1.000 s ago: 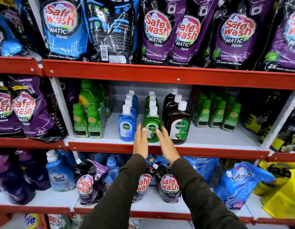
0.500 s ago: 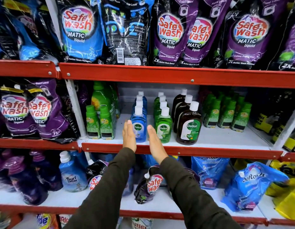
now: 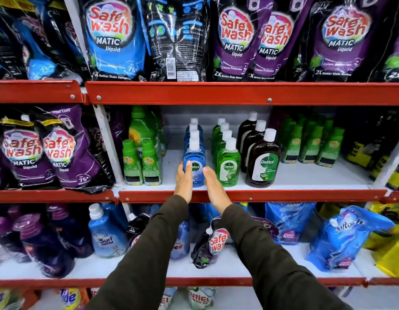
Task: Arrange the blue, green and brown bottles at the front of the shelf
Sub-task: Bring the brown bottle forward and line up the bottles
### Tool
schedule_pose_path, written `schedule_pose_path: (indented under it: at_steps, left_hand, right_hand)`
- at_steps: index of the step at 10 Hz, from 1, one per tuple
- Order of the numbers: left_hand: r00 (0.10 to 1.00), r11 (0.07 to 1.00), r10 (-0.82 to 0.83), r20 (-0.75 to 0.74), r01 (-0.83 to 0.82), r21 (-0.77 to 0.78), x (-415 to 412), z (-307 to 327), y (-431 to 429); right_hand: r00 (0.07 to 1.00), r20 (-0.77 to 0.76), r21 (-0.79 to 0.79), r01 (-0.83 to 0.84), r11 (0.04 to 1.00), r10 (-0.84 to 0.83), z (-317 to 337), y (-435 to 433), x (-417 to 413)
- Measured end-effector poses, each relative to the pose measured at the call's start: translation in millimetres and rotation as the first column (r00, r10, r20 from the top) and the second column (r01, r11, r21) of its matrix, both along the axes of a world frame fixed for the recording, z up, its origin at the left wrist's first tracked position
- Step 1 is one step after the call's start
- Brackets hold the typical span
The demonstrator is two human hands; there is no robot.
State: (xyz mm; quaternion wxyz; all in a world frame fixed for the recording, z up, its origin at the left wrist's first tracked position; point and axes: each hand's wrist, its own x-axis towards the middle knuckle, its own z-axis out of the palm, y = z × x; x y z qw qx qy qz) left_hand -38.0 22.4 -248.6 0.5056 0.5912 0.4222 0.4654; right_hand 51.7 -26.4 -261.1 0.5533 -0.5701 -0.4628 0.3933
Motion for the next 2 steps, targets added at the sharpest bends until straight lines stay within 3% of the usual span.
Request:
schedule_pose_path:
  at_steps: [2]
  left_hand:
    - [0.997, 0.998, 0.059, 0.039, -0.059, 0.000, -2.9, 2.0, -9.5]
  right_hand:
    - [0.989, 0.150, -0.005, -0.001, 1.000, 0.002, 18.2, -23.4, 0.3]
